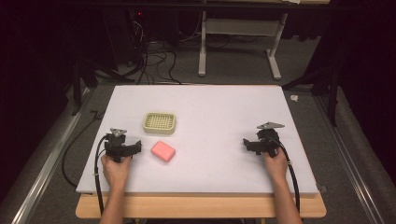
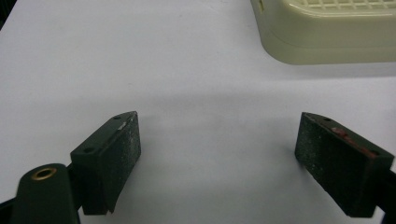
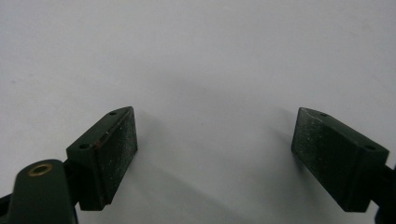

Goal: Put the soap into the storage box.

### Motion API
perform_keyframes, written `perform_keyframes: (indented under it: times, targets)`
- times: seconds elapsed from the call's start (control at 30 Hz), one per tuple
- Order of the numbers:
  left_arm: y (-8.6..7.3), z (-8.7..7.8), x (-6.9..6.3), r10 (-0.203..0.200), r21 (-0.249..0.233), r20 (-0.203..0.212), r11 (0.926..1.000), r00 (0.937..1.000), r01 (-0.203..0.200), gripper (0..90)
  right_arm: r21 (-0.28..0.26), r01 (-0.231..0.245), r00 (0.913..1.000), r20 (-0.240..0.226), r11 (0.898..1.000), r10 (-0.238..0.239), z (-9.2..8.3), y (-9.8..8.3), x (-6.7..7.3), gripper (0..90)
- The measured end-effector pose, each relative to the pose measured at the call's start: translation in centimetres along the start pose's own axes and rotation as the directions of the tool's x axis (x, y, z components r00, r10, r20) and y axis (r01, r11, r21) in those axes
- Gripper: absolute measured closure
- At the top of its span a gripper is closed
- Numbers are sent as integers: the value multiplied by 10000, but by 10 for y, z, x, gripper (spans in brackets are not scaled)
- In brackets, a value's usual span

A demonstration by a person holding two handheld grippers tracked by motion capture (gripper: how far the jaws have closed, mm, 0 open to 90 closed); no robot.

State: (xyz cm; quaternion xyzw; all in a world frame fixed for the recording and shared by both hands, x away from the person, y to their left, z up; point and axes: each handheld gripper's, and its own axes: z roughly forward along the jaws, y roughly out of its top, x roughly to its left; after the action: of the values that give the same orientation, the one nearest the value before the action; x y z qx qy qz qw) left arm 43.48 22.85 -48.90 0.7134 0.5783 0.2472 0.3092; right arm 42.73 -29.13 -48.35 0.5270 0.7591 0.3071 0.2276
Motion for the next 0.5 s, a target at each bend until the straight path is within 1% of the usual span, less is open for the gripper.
perform_keyframes:
  times: [0.17, 0.2, 0.23, 0.27, 0.43, 0.47, 0.5]
  targets:
    - [-1, -3, 0, -66, -233, 19, 9997, 10000, 67, 149, 2, 23, 10000, 7, 10000, -23, 0, 0, 0, 150]
    - [-1, -6, 2, -136, -315, 154, 9994, 9998, 141, 149, -2, 38, 10000, 4, 10000, -38, 0, 0, 0, 150]
    - [-1, -6, 2, -136, -315, 154, 9994, 9998, 141, 148, -2, 38, 10000, 4, 10000, -38, 0, 0, 0, 150]
    - [-1, -6, 3, -280, -421, 235, 9987, 9993, 290, 148, 9, 24, 10000, 6, 10000, -24, 0, 0, 0, 150]
    - [-1, -9, 2, -299, -595, 424, 9977, 9987, 324, 144, -9, 23, 10000, 8, 10000, -23, 0, 0, 0, 150]
    - [0, -12, 1, -425, -672, 654, 9966, 9970, 469, 142, -10, 23, 10000, 7, 10000, -23, 0, 0, 0, 150]
    - [0, -12, 1, -425, -672, 654, 9966, 9970, 469, 137, -10, 23, 10000, 7, 10000, -23, 0, 0, 0, 150]
